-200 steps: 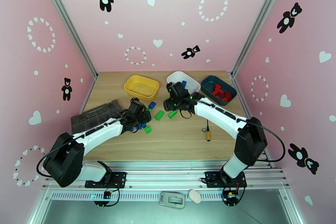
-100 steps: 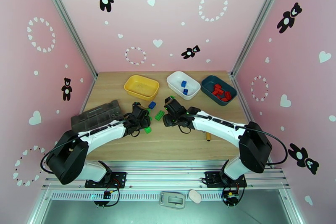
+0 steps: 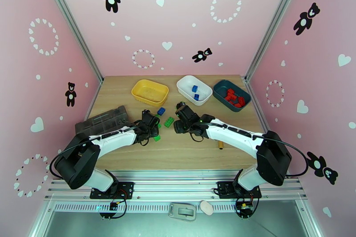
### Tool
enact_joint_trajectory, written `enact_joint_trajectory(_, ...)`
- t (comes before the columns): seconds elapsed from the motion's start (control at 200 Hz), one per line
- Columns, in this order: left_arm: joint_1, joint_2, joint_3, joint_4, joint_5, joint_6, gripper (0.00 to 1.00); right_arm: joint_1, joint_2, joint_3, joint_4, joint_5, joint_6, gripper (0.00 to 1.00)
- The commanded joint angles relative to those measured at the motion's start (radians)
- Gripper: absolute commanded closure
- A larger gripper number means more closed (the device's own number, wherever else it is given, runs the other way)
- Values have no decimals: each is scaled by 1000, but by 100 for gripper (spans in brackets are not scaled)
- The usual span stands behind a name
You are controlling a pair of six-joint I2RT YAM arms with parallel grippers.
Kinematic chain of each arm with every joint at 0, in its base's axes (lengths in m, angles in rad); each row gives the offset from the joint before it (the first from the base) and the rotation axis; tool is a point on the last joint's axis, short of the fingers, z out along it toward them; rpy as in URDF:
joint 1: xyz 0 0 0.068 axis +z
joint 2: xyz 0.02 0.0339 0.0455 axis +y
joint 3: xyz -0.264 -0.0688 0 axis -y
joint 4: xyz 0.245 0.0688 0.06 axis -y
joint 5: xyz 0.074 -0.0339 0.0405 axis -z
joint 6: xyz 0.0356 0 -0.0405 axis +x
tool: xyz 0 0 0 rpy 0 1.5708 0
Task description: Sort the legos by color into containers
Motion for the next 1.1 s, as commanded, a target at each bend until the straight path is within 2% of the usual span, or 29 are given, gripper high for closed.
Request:
enact_joint_trajectory(0.0,-12,27,28,-8,-19,10,54,2,-32,-15,15,18,12,48)
enact_joint_trajectory(0.395,-51,19,51,-54,-78,15,53,2,-35,-25,22,17,16,48)
enact_joint_trajectory(1.091,-53,91,114,-53,-67,32,64,-9,-72,-63,27,24,23,48)
